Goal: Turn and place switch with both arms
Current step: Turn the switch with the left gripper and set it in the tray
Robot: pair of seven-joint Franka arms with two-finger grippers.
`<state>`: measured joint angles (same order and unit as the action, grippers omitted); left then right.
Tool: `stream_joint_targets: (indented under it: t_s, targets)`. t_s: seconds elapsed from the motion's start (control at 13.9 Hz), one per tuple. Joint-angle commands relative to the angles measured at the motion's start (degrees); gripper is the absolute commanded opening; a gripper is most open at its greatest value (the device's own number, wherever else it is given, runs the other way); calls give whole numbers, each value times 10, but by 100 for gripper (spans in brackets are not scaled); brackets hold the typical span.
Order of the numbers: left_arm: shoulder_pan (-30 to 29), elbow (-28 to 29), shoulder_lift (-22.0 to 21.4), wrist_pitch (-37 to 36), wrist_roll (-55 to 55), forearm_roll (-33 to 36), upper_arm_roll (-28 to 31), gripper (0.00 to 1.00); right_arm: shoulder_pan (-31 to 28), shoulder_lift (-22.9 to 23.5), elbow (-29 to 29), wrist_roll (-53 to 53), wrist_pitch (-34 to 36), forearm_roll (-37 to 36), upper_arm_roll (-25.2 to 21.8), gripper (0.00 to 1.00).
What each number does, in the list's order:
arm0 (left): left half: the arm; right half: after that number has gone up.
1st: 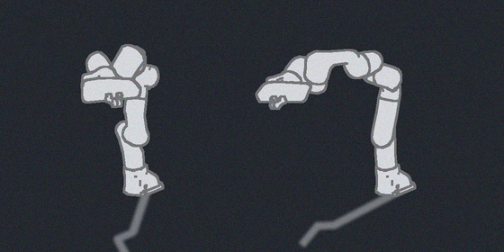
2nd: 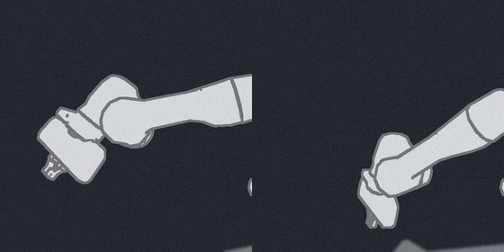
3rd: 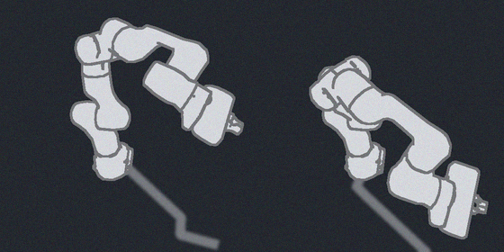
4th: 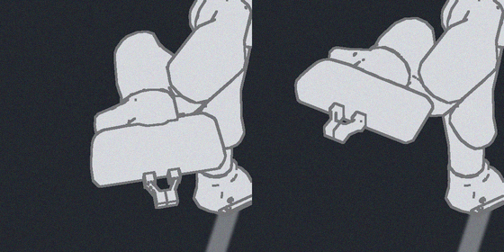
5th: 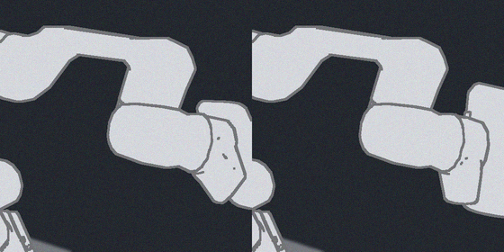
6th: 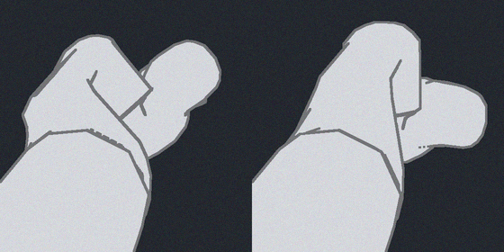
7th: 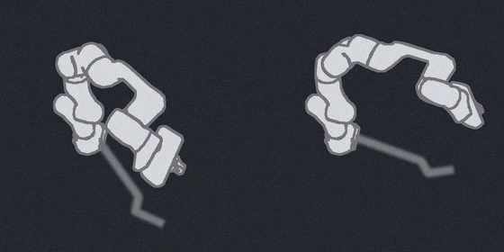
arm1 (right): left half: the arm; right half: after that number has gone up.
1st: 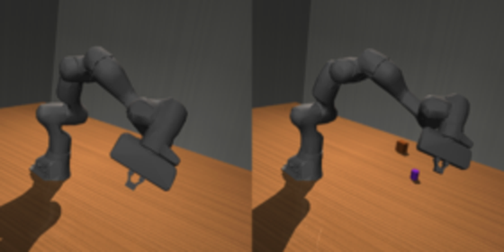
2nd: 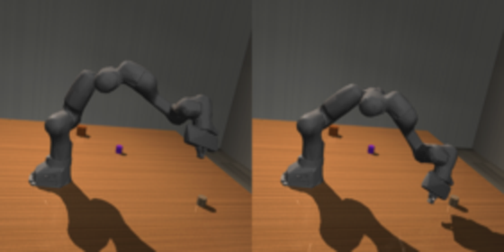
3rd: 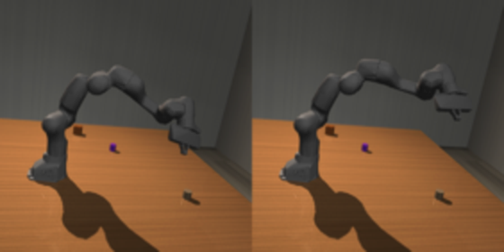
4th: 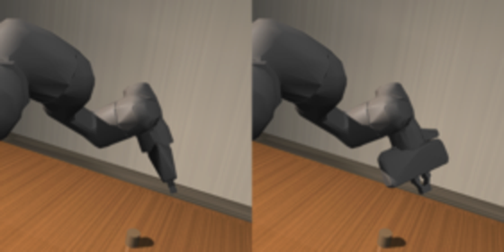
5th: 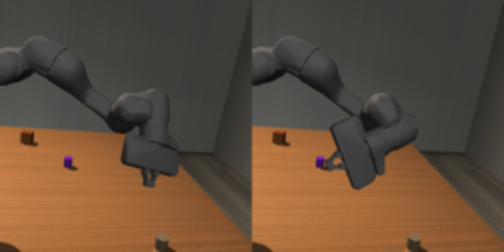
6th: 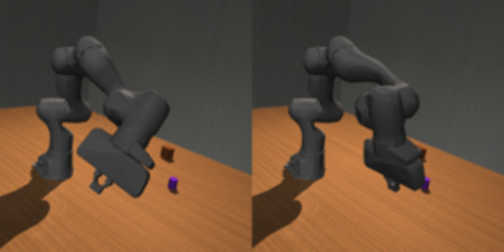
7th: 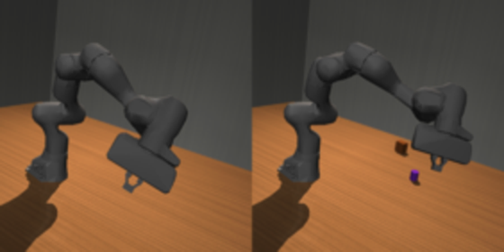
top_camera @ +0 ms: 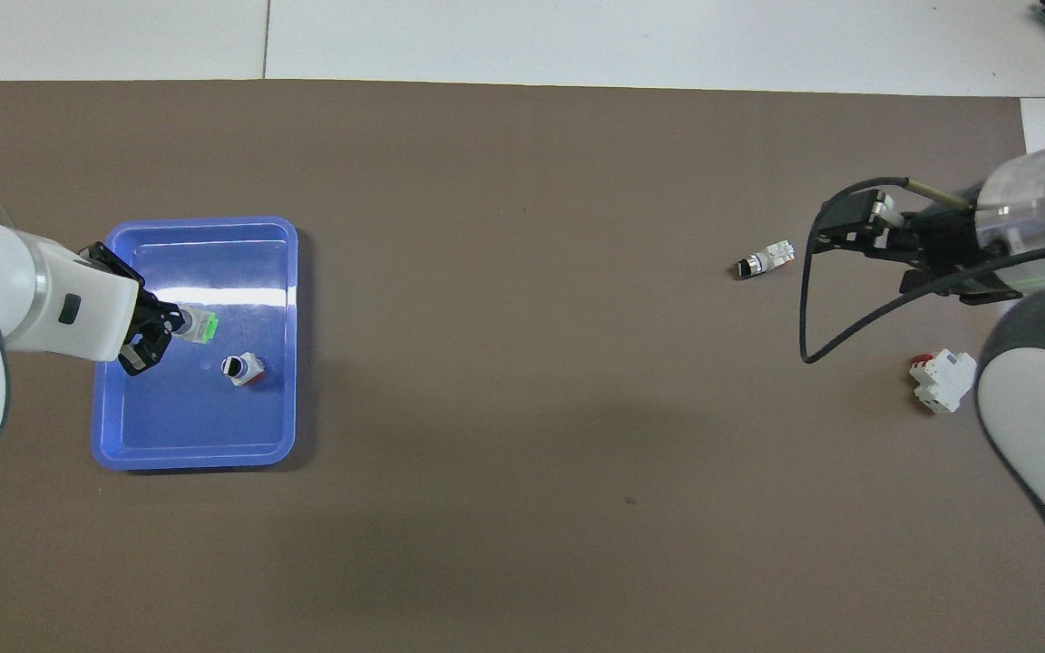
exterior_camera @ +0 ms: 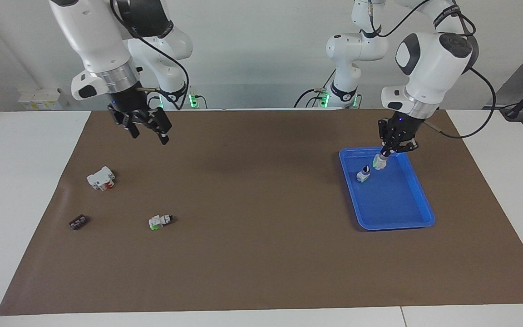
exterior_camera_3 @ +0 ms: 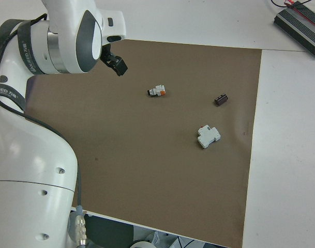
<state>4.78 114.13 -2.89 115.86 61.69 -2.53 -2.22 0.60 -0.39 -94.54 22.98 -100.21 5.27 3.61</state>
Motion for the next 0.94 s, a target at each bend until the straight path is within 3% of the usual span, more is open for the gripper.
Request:
stream_joint_targets:
  t_s: [0.0, 0.14, 0.43, 0.58, 0.86]
  targets:
    - [-7, 1, 47, 45, 53, 37, 0, 0, -2, -12, 4, -95, 33, -12, -47, 100]
    - [-23, 6, 61, 85, 111, 48, -1, 0, 4, -15, 16, -148, 62, -24, -81, 100]
    - [-36, 38, 66, 108, 189, 48, -1, 0, -25, -22, 12, -191, 70, -44, -76, 100]
    - [-29, 81, 54, 131, 191, 48, -2, 0, -26, -25, 10, -194, 74, -42, -73, 100]
    - [-26, 100, 51, 135, 190, 48, -3, 0, -23, -33, 4, -236, 93, -39, -72, 100]
